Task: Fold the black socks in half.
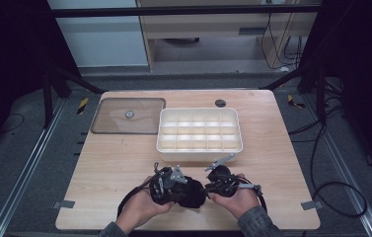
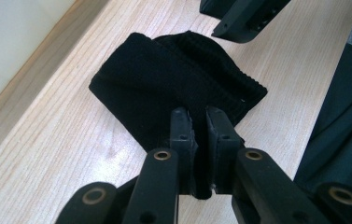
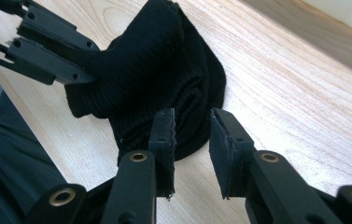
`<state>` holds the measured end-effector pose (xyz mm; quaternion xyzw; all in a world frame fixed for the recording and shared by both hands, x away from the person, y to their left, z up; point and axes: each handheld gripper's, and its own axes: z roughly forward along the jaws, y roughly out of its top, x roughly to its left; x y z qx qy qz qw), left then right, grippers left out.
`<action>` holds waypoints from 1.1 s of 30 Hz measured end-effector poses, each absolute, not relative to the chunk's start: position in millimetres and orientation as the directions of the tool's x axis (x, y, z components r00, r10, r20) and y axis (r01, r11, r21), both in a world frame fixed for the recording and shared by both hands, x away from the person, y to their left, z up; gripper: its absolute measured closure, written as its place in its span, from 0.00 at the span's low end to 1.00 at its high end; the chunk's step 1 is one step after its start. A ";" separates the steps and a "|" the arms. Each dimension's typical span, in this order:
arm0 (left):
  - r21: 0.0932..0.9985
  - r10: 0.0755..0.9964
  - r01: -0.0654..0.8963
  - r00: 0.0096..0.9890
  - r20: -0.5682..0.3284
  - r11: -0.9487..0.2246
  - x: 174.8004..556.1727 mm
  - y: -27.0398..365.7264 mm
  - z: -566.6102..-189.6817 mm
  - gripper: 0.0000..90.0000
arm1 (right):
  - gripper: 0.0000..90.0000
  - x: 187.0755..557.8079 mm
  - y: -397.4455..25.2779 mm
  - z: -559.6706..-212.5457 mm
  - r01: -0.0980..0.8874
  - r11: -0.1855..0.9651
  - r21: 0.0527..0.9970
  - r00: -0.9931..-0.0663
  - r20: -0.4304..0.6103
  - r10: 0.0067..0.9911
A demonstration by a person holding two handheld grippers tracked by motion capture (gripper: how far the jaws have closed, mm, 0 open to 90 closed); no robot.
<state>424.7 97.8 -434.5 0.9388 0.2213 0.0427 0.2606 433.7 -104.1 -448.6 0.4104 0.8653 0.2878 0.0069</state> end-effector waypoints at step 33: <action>0.554 0.403 0.363 0.914 -0.054 -0.749 417.3 75.7 -425.8 0.91 | 0.87 435.8 -106.4 -466.9 0.732 0.493 0.469 -0.648 0.257 0.717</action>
